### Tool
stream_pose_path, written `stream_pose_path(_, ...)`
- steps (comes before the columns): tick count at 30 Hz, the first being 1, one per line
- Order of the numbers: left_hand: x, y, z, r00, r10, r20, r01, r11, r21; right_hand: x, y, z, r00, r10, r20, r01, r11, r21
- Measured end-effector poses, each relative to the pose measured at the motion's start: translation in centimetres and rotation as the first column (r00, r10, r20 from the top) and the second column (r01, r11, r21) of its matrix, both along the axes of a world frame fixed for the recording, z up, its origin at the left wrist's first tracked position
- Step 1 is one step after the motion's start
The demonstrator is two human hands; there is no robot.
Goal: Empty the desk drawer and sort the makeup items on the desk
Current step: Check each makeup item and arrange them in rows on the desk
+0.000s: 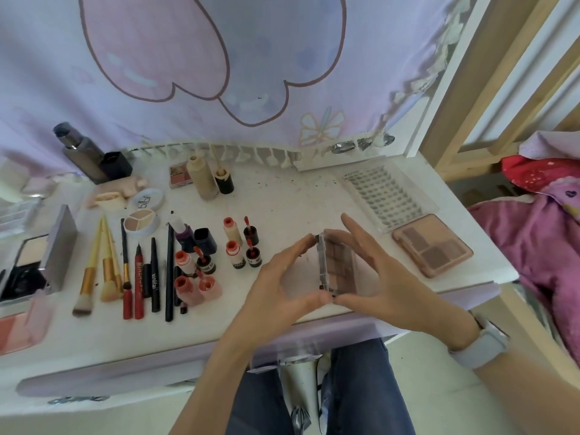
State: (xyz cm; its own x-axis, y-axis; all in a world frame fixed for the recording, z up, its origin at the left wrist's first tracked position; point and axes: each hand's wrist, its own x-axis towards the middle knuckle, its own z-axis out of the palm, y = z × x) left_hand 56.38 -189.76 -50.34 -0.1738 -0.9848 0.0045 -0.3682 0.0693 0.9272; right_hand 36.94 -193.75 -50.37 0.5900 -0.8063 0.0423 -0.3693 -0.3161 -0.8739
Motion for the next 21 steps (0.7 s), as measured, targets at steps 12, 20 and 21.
stream_pose_path(12, 0.6, 0.1, -0.3, 0.976, -0.001, -0.217, -0.014, 0.998, -0.064, 0.7, 1.3, -1.1, 0.998, -0.049, 0.049, 0.055, 0.987, -0.149)
stream_pose_path(20, -2.7, -2.1, 1.1, 0.666, 0.344, -0.662, -0.082, 0.916, 0.393, 0.8, 1.1, -1.9, 0.979, -0.194, 0.065, 0.194, 0.776, -0.601)
stream_pose_path(21, -3.0, -2.1, 1.3, 0.642, 0.353, -0.680, -0.050, 0.905, 0.422, 1.0, 1.0, -2.0, 0.976, -0.215, 0.043, 0.191, 0.737, -0.648)
